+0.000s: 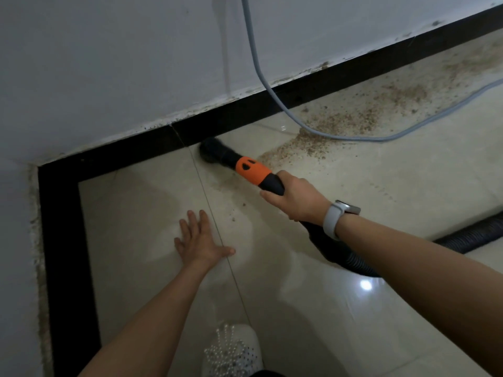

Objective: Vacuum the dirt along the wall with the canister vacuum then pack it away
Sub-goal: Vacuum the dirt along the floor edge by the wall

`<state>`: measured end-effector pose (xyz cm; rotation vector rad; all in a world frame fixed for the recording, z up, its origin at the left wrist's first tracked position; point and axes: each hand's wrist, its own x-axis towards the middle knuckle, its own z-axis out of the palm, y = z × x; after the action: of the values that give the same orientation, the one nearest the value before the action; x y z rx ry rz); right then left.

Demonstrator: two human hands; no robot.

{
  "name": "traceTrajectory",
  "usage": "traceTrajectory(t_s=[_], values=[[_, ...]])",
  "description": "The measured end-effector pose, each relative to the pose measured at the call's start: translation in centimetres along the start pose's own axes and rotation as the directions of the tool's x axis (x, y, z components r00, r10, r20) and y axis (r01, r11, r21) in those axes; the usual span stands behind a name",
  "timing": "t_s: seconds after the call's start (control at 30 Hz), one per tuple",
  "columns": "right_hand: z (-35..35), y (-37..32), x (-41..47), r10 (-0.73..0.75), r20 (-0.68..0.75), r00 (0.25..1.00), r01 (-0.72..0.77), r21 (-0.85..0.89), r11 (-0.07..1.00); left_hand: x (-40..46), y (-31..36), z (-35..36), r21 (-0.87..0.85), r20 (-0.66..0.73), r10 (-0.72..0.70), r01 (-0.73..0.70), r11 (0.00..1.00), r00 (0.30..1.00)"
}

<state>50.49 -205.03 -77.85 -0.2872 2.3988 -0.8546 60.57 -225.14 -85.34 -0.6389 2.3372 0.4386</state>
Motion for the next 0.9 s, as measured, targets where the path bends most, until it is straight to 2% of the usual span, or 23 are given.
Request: traceTrajectory(t_s=[0.1,0.3,0.47,0.57,0.63,0.67,0.77,0.83,0.9], values=[[1.6,-2.1,0.3,-0.059,0.072,0.996,0.067,-0.120,0.990,0.1,-0.2,0.3,0.005,-0.021,0.013,-0.013,1.000,1.000],[0.3,-1.9,-1.1,0.003,0.100,0.995,-0.001,-0.012,1.000,0.5,-1.4,0.2,0.007,-0.021,0.051,-0.051,0.999,0.999],[1.1,0.8,-5.6,0.027,0.106,0.994,-0.017,-0.091,0.996,0.3,-1.4,0.1,-0.030,-0.023,0.053,-0.054,0.998,0.998],[1.1,2.9,-8.1,0.050,0.100,0.994,-0.035,-0.146,0.989,-0.5,-1.1,0.0,-0.191,-0.175,0.066,-0.100,0.976,0.982],[0.8,4.0,-9.4,0.063,0.104,0.993,-0.046,-0.157,0.986,-1.0,-0.8,-0.4,-0.249,-0.352,0.126,-0.223,0.943,0.928],[0.6,4.4,-9.8,0.066,0.116,0.991,-0.047,-0.154,0.987,-1.2,-0.5,-0.7,-0.173,-0.402,0.215,-0.304,0.937,0.890],[0.0,4.9,-10.4,0.061,0.164,0.985,-0.035,-0.155,0.987,-0.9,0.9,-1.9,0.117,-0.352,0.533,-0.529,0.840,0.769],[-0.2,5.0,-10.5,0.054,0.178,0.983,-0.025,-0.164,0.986,-0.7,2.0,-2.9,0.118,-0.334,0.621,-0.623,0.774,0.709],[-0.2,4.6,-10.3,0.016,0.151,0.988,0.011,-0.176,0.984,-0.7,2.6,-3.6,0.112,-0.374,0.671,-0.687,0.718,0.640]])
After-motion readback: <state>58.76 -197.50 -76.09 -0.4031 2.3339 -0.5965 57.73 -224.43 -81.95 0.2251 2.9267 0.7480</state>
